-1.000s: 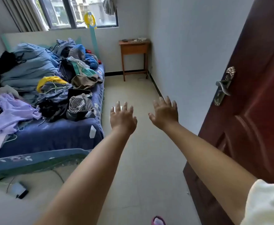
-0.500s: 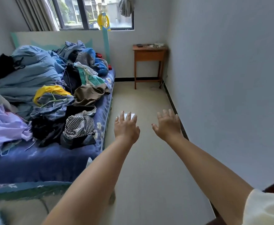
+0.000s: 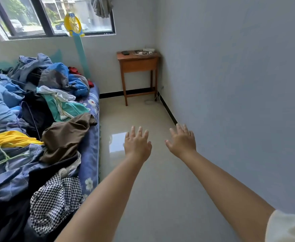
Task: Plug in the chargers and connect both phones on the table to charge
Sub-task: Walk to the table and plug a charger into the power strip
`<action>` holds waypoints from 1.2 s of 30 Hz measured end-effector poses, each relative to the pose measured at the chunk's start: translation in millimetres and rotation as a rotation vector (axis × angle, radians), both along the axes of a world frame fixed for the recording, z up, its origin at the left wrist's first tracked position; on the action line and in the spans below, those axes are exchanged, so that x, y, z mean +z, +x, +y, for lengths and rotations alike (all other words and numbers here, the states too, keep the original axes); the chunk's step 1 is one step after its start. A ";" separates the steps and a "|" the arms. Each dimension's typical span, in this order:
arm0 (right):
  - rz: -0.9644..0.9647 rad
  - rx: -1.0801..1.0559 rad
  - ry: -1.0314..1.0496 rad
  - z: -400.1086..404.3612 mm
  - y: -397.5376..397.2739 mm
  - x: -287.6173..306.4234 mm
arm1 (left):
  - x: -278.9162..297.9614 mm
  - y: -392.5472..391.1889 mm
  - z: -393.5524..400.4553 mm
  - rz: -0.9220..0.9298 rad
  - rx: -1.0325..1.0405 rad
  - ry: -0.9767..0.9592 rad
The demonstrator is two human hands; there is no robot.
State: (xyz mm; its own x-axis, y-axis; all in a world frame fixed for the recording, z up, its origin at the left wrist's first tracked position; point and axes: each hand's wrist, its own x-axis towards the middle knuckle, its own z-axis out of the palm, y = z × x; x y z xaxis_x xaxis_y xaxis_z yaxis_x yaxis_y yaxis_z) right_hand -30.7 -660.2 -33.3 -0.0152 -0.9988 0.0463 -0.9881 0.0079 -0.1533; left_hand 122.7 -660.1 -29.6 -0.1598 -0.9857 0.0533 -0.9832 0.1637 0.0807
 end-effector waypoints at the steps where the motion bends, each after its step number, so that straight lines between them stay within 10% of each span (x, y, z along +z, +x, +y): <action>1: -0.001 -0.010 0.012 -21.3 -0.2 -4.7 | -5.2 -1.0 -22.5 0.003 -0.006 0.008; 36: -0.018 -0.012 0.056 -980.9 24.2 -13.0 | -4.6 74.1 -985.8 -0.027 0.119 -0.011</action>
State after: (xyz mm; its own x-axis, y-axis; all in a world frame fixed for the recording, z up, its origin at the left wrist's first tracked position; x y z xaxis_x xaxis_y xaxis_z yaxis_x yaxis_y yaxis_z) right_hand -6.5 -1641.2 -46.3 -0.0273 -0.9996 -0.0096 -0.9849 0.0285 -0.1706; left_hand 196.8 -1645.9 -34.1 -0.0434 -0.9972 0.0610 -0.9975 0.0466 0.0524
